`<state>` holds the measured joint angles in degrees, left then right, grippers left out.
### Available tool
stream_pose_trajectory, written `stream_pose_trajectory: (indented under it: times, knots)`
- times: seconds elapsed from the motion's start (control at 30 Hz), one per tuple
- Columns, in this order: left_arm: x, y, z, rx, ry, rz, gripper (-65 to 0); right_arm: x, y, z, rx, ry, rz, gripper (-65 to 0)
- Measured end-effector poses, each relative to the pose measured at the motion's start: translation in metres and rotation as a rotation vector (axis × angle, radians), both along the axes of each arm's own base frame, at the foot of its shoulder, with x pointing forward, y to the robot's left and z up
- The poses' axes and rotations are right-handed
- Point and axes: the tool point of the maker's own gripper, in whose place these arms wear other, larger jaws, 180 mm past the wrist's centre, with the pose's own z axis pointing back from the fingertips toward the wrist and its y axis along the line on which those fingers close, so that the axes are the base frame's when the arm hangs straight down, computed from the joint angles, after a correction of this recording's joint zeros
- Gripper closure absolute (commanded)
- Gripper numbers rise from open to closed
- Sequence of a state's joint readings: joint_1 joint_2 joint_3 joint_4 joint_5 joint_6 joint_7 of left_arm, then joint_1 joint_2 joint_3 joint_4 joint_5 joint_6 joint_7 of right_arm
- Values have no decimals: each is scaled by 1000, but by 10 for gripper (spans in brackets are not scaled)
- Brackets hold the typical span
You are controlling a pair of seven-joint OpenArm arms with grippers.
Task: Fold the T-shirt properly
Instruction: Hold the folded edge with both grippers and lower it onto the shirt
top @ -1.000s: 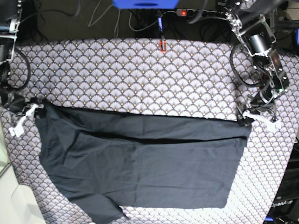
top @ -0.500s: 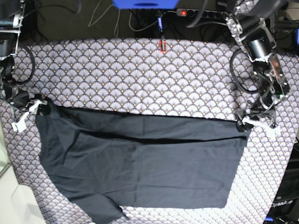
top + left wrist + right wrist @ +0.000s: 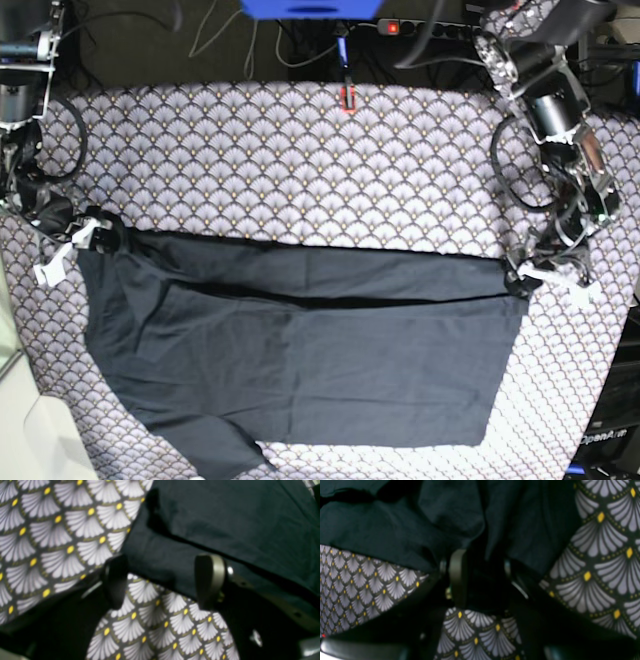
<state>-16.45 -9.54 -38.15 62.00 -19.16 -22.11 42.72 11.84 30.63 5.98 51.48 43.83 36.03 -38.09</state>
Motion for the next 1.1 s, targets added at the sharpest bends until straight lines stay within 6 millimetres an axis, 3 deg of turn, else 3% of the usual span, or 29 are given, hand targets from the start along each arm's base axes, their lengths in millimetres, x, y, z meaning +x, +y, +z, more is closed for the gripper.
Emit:
stream_pose_trajectory:
  times: [0.5, 0.67, 0.77, 1.1]
  knots:
    - [-2, 18, -6, 185, 90, -24, -412, 0, 0, 0, 0, 0, 0, -203]
    - [5, 7, -7, 173, 38, -15, -412, 0, 0, 0, 1, 0, -1, -203]
    - [0, 1, -27, 137, 81, -21, -412, 0, 0, 0, 1, 0, -1, -203]
    - [8, 2, -28, 110, 74, -12, -411, -2, -1, 0, 3, 0, -3, -203]
